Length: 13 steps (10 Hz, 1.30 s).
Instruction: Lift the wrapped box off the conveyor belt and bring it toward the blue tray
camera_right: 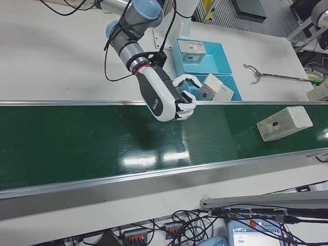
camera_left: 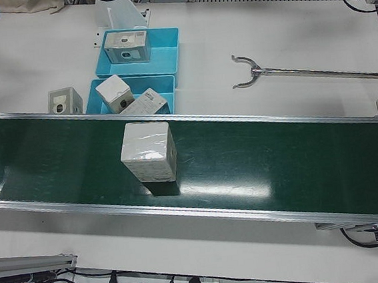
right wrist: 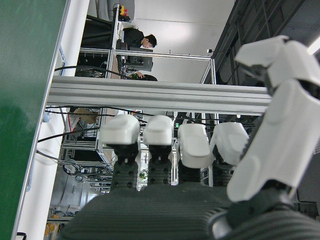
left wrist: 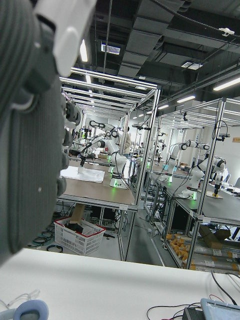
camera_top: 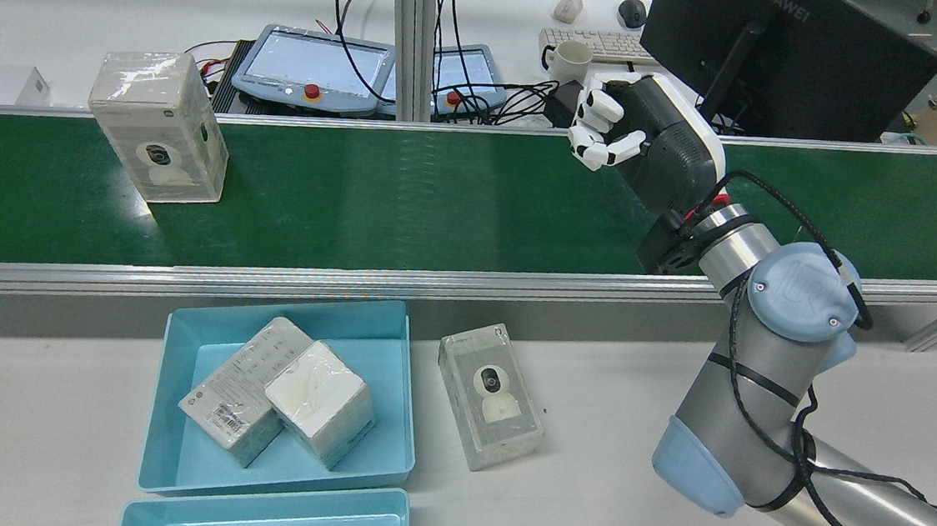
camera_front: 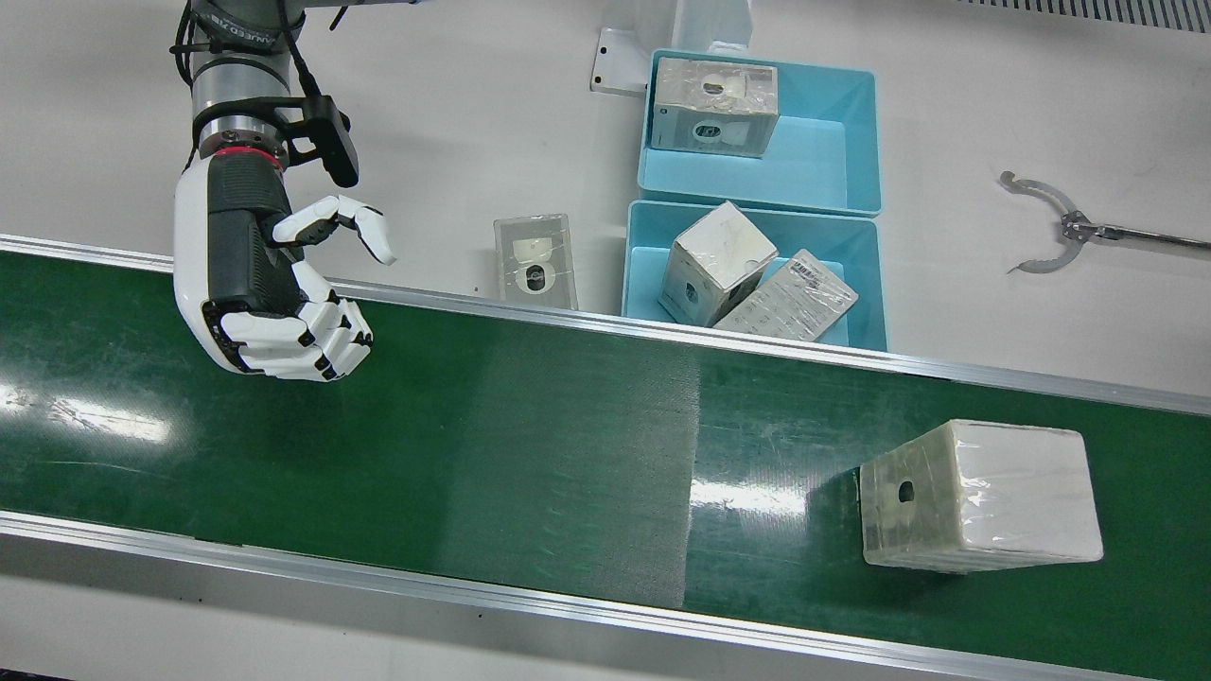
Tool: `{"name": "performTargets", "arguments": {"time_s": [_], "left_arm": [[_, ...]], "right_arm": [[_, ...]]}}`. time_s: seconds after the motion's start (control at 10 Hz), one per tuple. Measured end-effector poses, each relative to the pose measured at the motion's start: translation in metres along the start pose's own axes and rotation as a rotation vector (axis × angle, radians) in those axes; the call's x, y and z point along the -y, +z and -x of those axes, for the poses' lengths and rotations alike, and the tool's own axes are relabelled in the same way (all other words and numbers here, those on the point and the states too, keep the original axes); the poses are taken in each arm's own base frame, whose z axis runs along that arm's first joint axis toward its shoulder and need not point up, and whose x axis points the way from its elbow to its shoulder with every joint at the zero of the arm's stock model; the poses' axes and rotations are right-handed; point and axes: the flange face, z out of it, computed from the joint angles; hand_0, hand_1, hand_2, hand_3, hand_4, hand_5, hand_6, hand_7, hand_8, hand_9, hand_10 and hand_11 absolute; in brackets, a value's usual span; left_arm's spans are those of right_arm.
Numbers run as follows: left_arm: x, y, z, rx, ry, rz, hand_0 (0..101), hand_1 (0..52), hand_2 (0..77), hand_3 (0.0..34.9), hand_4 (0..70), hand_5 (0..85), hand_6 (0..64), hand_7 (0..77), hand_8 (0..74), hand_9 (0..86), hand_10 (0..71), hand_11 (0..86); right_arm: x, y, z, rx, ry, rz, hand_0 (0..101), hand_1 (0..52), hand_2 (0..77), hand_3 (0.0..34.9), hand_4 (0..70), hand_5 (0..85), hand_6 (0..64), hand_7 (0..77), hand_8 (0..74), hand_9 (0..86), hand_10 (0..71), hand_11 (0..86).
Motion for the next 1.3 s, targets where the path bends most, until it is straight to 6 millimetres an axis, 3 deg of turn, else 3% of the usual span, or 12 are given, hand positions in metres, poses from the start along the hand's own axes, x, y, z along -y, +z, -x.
{"name": "performTargets", "arguments": {"time_s": [0.1,0.2,0.3,0.4,0.5,0.6,0.7,0.8,0.9,1.1,1.2,1.3], "left_arm": [[0.000,0.000,0.000,0.000,0.000,0.000,0,0.0,0.5,0.0,0.0,0.5,0.0,0.5,0.5,0.5,0.0,0.0],[0.000,0.000,0.000,0.000,0.000,0.000,0,0.0,1.1,0.0,0.0,0.5,0.0,0.5,0.0,0.5,0.0,0.0],[0.000,0.000,0.000,0.000,0.000,0.000,0,0.0,1.1,0.0,0.0,0.5,0.0,0.5,0.0,0.0,0.5,0.0],[0.000,0.000,0.000,0.000,0.000,0.000,0,0.0,1.1,0.0,0.0,0.5,0.0,0.5,0.5,0.0,0.5,0.0],[0.000,0.000,0.000,0.000,0.000,0.000,0,0.0,1.1,0.0,0.0,0.5,0.0,0.5,0.5,0.0,0.5,0.0],[0.000,0.000,0.000,0.000,0.000,0.000,0,0.0,1.1,0.0,0.0,0.5,0.0,0.5,0.5,0.0,0.5,0.0],[0.000,0.000,0.000,0.000,0.000,0.000,0,0.0,0.5,0.0,0.0,0.5,0.0,0.5,0.0,0.0,0.5,0.0],[0.000,0.000,0.000,0.000,0.000,0.000,0,0.0,0.5,0.0,0.0,0.5,0.0,0.5,0.0,0.0,0.5,0.0],[0.000,0.000,0.000,0.000,0.000,0.000,0,0.0,1.1,0.0,0.0,0.5,0.0,0.5,0.0,0.0,0.0,0.0],[0.000,0.000,0.000,0.000,0.000,0.000,0,0.0,1.1,0.0,0.0,0.5,0.0,0.5,0.5,0.0,0.5,0.0],[0.000,0.000,0.000,0.000,0.000,0.000,0,0.0,1.1,0.0,0.0,0.5,0.0,0.5,0.5,0.0,0.5,0.0],[0.000,0.000,0.000,0.000,0.000,0.000,0,0.0,1.1,0.0,0.0,0.5,0.0,0.5,0.5,0.5,0.5,0.0]], "right_arm": [[-0.001,0.000,-0.003,-0.005,0.000,0.003,41,2.2,42.5,0.3,62.2,70.4,63.3,69.8,63.3,62.2,63.3,62.7],[-0.001,-0.001,-0.006,-0.011,-0.001,0.006,41,2.2,32.7,0.3,51.3,70.9,63.3,69.8,56.2,53.5,55.6,54.0],[-0.002,-0.001,-0.008,-0.016,-0.001,0.007,43,2.7,12.5,4.6,32.7,54.5,60.5,66.5,37.1,34.9,46.9,44.2],[-0.002,-0.001,-0.008,-0.018,-0.001,0.008,43,2.7,12.5,4.6,32.7,54.5,60.5,66.5,37.1,34.9,46.9,44.2],[-0.002,-0.001,-0.009,-0.019,0.000,0.009,44,12.0,4.9,9.0,23.5,46.4,54.5,58.4,27.8,25.1,27.3,25.1],[-0.003,-0.001,-0.008,-0.019,-0.001,0.009,45,10.9,10.9,12.9,13.6,37.6,46.9,49.1,16.9,16.4,15.8,15.8],[-0.002,-0.001,-0.007,-0.017,-0.001,0.009,45,12.0,8.7,16.5,4.4,27.3,39.3,40.9,4.4,7.1,2.2,6.5],[-0.002,0.000,-0.005,-0.014,-0.002,0.009,45,12.0,8.7,16.5,4.4,27.3,39.3,40.9,4.4,7.1,2.2,6.5],[-0.002,0.000,-0.002,-0.010,-0.001,0.010,36,21.3,27.3,25.6,4.9,1.6,13.1,12.0,7.1,0.5,0.0,1.6],[-0.002,0.001,0.001,-0.005,0.000,0.012,36,21.3,27.3,25.6,4.9,1.6,13.1,12.0,7.1,0.5,0.0,1.6],[-0.002,0.001,0.001,-0.004,0.001,0.012,22,20.2,61.6,30.5,1.1,0.0,0.0,7.6,6.5,1.6,0.0,1.6],[-0.003,0.002,0.002,-0.003,0.002,0.014,17,21.8,60.5,30.5,2.2,0.5,0.0,7.6,6.5,1.1,0.0,1.6]]}}
